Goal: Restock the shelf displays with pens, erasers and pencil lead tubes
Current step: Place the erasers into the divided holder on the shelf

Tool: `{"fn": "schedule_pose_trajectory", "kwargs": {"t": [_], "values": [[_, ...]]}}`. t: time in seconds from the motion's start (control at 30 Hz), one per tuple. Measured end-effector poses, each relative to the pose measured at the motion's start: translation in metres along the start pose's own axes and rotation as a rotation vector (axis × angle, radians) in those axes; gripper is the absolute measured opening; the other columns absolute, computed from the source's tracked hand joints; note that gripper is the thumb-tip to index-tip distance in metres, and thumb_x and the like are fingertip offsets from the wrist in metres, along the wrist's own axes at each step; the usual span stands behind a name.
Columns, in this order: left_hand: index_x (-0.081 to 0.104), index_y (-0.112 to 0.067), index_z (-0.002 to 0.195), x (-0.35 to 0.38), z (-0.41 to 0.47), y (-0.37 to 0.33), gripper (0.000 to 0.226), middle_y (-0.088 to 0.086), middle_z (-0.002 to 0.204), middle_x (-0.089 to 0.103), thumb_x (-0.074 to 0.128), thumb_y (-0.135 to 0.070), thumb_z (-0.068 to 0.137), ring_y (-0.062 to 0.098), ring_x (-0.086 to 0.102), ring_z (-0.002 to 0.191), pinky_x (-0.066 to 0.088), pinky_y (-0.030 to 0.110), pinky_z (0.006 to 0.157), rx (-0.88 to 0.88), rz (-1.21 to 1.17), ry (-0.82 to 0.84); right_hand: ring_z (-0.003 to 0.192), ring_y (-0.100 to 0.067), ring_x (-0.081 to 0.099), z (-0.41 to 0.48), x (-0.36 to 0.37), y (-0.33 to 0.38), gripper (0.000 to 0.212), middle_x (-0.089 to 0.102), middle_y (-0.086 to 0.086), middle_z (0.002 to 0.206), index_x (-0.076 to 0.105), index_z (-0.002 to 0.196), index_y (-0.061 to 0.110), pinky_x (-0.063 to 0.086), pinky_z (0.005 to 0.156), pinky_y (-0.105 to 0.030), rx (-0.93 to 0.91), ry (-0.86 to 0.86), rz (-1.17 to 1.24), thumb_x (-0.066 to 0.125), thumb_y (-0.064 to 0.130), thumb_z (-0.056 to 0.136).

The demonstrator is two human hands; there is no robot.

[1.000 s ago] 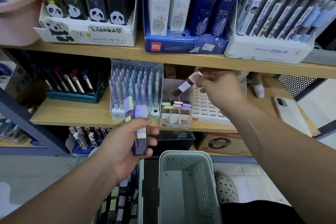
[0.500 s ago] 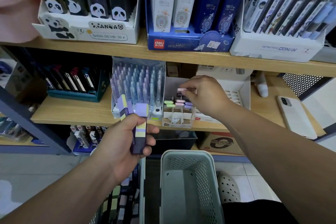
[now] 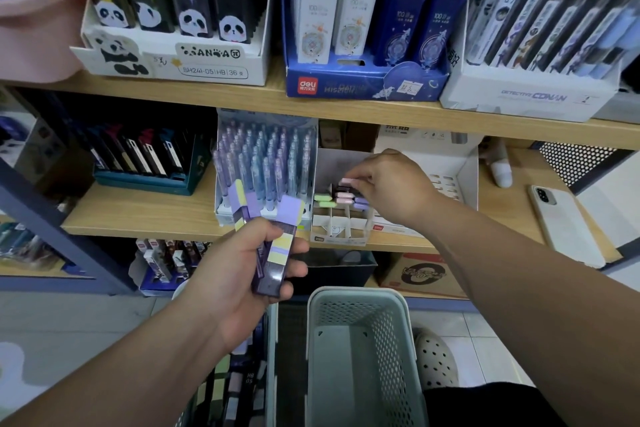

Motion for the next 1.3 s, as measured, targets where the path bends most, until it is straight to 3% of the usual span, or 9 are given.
{"fn": "schedule_pose_trajectory", "kwargs": {"t": [0.17, 0.27, 0.43, 0.6, 0.73, 0.9, 1.03, 1.17, 1.3], "values": [[0.067, -0.006, 0.107, -0.001, 0.001, 0.000, 0.018, 0.015, 0.092, 0.077, 0.053, -0.011, 0.096, 0.021, 0.070, 0.063, 0.052, 0.026, 0.047, 0.020, -0.012, -0.002, 0.115, -0.024, 0.057, 0.000, 0.008, 0.000, 0.029, 0.071, 0.000, 0.123, 0.074, 0.119, 0.027, 0.049, 0.097, -0.037, 0.033, 0.088, -0.020, 0.052, 0.021, 0.102], [0.067, -0.006, 0.111, -0.001, 0.002, 0.000, 0.019, 0.017, 0.098, 0.076, 0.058, -0.011, 0.095, 0.024, 0.071, 0.070, 0.054, 0.030, 0.052, 0.039, -0.011, 0.014, 0.114, -0.024, 0.060, -0.001, -0.007, 0.007, 0.028, 0.071, -0.003, 0.121, 0.075, 0.117, 0.023, 0.049, 0.096, -0.037, 0.052, -0.015, 0.062, 0.052, 0.021, 0.101], [0.067, -0.014, 0.101, 0.008, -0.001, -0.003, 0.010, 0.016, 0.097, 0.076, 0.061, -0.011, 0.094, 0.023, 0.072, 0.071, 0.055, 0.032, 0.060, 0.053, 0.004, 0.042, 0.087, -0.020, 0.070, -0.012, -0.013, 0.047, 0.024, 0.076, -0.003, 0.089, 0.080, 0.094, 0.017, 0.057, 0.087, -0.046, 0.118, 0.136, 0.708, 0.068, 0.037, 0.094], [0.066, -0.015, 0.104, 0.013, -0.001, -0.003, 0.012, 0.014, 0.098, 0.077, 0.063, -0.013, 0.092, 0.025, 0.075, 0.077, 0.058, 0.031, 0.059, 0.067, 0.020, 0.086, 0.068, -0.008, 0.061, -0.024, -0.011, 0.066, 0.008, 0.072, -0.002, 0.077, 0.077, 0.093, 0.007, 0.049, 0.065, -0.022, 0.073, 0.323, 0.891, 0.076, 0.013, 0.088], [0.065, -0.013, 0.109, 0.010, 0.004, 0.001, 0.018, 0.009, 0.097, 0.077, 0.067, -0.019, 0.092, 0.022, 0.074, 0.072, 0.054, 0.027, 0.050, 0.035, 0.065, 0.075, 0.064, -0.011, 0.060, -0.023, -0.026, 0.027, 0.009, 0.070, -0.017, 0.084, 0.074, 0.097, 0.005, 0.043, 0.052, -0.019, 0.288, 0.153, 1.034, 0.065, 0.006, 0.095], [0.059, -0.016, 0.100, 0.008, 0.009, 0.009, 0.027, 0.000, 0.063, 0.044, 0.075, -0.029, 0.083, 0.011, 0.031, 0.045, 0.024, 0.021, 0.041, 0.002, 0.076, 0.046, 0.071, -0.014, 0.062, -0.034, -0.049, -0.030, 0.019, 0.074, -0.012, 0.089, 0.074, 0.092, 0.020, 0.047, 0.062, -0.030, 0.424, -0.142, 0.796, 0.057, 0.017, 0.101], [0.061, -0.016, 0.100, 0.009, 0.009, 0.013, 0.045, 0.002, 0.060, 0.040, 0.064, -0.058, 0.084, 0.014, 0.029, 0.045, 0.019, 0.025, 0.045, -0.067, -0.015, 0.046, 0.077, -0.022, 0.066, -0.035, -0.058, -0.038, 0.025, 0.072, -0.002, 0.080, 0.069, 0.082, 0.029, 0.050, 0.070, -0.030, 0.332, -0.275, 0.487, 0.055, 0.024, 0.102], [0.060, -0.013, 0.097, 0.011, 0.010, 0.013, 0.041, 0.007, 0.063, 0.041, 0.044, -0.051, 0.097, 0.017, 0.029, 0.043, 0.019, 0.024, 0.047, -0.059, -0.093, 0.090, 0.075, -0.014, 0.053, -0.031, -0.061, -0.026, 0.022, 0.060, 0.009, 0.075, 0.074, 0.090, 0.018, 0.029, 0.062, -0.023, 0.218, -0.334, 0.292, 0.055, 0.019, 0.102], [0.059, -0.013, 0.099, 0.011, 0.011, 0.013, 0.038, 0.007, 0.064, 0.043, 0.041, -0.047, 0.099, 0.017, 0.030, 0.045, 0.022, 0.024, 0.047, -0.037, -0.078, 0.110, 0.082, -0.019, 0.062, -0.033, -0.072, -0.025, 0.019, 0.073, 0.000, 0.087, 0.076, 0.095, 0.015, 0.041, 0.074, -0.027, 0.159, -0.462, 0.332, 0.058, 0.018, 0.099]]}}
Point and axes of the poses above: each hand's wrist, its own z-axis towards the middle knuckle, its own x-axis out of the palm, y = z × x, the point moved 8 cm from there along z, towards the middle knuckle
